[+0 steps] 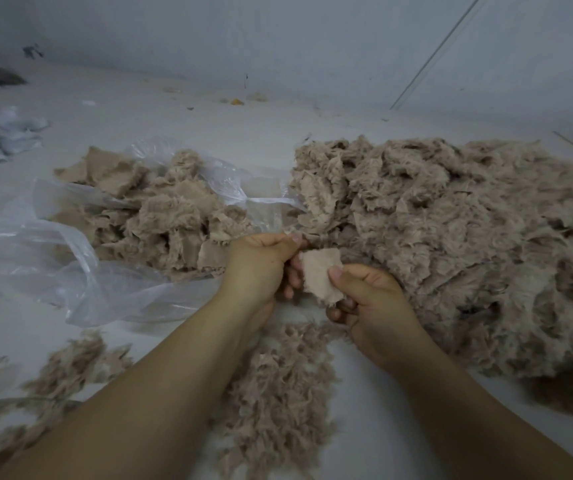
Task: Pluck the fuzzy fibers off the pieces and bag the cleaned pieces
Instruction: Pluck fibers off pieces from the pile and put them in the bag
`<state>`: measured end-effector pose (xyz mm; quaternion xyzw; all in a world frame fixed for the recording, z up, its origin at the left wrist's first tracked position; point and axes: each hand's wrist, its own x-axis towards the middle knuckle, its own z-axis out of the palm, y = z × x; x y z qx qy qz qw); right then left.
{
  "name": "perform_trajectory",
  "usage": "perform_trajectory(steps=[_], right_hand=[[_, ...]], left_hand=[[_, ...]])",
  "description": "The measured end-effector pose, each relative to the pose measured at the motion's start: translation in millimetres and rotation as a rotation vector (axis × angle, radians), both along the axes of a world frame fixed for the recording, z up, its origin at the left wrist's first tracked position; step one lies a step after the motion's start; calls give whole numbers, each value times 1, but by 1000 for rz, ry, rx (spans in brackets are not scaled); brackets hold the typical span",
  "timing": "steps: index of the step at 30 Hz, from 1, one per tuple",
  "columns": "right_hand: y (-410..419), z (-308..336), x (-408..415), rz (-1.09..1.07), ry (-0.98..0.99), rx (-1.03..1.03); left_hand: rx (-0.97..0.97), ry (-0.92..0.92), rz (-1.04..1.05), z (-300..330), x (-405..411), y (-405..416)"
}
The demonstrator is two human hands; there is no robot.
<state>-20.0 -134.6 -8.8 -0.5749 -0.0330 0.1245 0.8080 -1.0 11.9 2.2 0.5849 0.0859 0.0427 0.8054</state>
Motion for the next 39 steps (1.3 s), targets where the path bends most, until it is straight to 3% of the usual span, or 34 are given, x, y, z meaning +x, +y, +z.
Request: perform_trajectory(steps=[3,6,11,17,20,25,28,31,37,39], right_hand=[[0,1,0,-19,36,26],[-1,-1,1,-21,32,17],[-1,0,0,12,-14,-17],[-1,-1,1,-47,16,-17],[-1,-1,3,-80,55,40],[-1,-3,3,-21,-7,-29],[0,-4,3,-12,-22,-57],[-1,-5,5,-14,-15,-52],[-2,-9,7,-4,-18,-23],[-2,-9,7,-9,-21,-27]], left_hand=[[23,8,-6,5,2,6],[84,37,-155,10,-1,7],[316,58,-167,11,-17,8],[405,85,-344,17,-22,13],[310,95,-321,21,-23,22],[-89,-69,176,24,-11,42],[-210,-123,321,24,-8,47],[51,-84,274,19,-12,37],[1300,-242,-43,8,-13,10],[1419,-322,-3,11,-13,9]])
